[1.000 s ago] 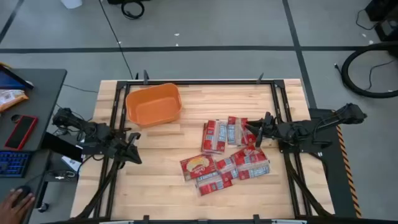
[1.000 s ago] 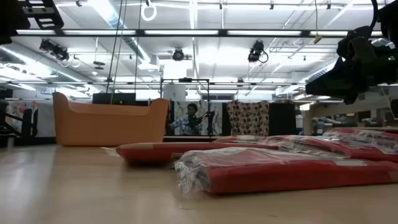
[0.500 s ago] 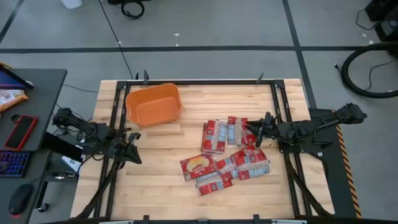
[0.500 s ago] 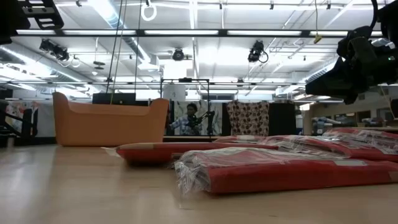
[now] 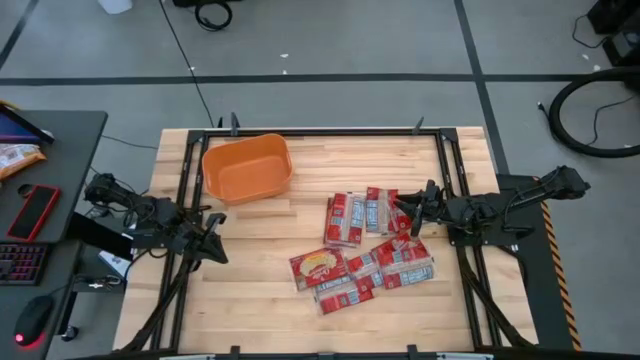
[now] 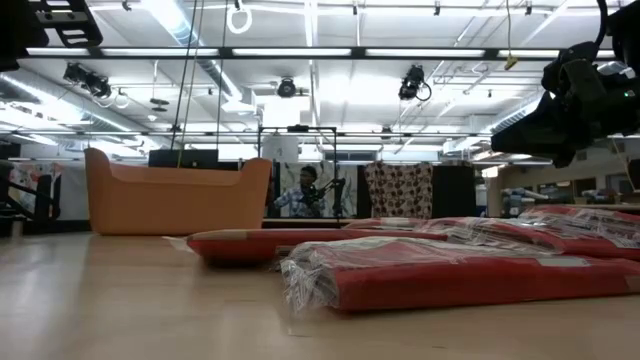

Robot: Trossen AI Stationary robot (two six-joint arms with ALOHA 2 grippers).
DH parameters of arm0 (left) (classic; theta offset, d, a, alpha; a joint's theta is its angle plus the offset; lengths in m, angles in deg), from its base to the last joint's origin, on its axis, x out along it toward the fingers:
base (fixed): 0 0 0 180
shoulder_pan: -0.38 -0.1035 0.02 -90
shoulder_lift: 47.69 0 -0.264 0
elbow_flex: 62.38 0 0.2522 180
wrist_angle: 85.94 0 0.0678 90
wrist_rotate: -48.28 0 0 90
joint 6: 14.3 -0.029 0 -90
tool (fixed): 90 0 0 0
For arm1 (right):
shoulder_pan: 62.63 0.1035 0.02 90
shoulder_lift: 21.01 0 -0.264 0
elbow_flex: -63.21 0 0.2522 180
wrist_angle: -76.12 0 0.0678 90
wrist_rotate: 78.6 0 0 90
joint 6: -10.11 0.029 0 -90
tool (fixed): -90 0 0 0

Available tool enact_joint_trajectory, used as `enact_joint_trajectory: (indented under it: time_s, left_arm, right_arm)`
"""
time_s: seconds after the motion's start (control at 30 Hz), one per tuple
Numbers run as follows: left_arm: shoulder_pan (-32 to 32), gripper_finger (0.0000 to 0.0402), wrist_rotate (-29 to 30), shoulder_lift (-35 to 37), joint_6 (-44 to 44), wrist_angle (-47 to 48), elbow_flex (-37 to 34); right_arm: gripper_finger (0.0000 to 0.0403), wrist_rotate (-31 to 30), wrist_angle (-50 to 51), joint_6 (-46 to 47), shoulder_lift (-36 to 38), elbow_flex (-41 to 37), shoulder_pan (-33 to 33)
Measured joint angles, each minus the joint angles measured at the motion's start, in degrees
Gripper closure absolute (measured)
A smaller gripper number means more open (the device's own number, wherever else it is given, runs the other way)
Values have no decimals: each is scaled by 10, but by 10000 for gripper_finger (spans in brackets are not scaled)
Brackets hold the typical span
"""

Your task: Sort popcorn bags into baskets

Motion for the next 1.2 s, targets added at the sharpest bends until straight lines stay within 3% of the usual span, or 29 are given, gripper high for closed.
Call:
enact_joint_trajectory:
  time_s: [0.63,0.7,0.87,1.1,1.2]
  left_arm:
    - [0,388,0,0,1,-3,0]
    - [0,388,-11,0,56,-6,0]
    - [1,388,-43,0,317,-14,0]
    - [1,388,-20,0,445,-28,0]
    - [1,388,37,0,478,-50,0]
  right_arm:
    - [299,0,0,0,0,0,0]
    - [299,0,0,0,0,0,0]
    - [299,0,0,0,0,0,0]
    - [299,0,0,0,0,0,0]
    - [299,0,0,0,0,0,0]
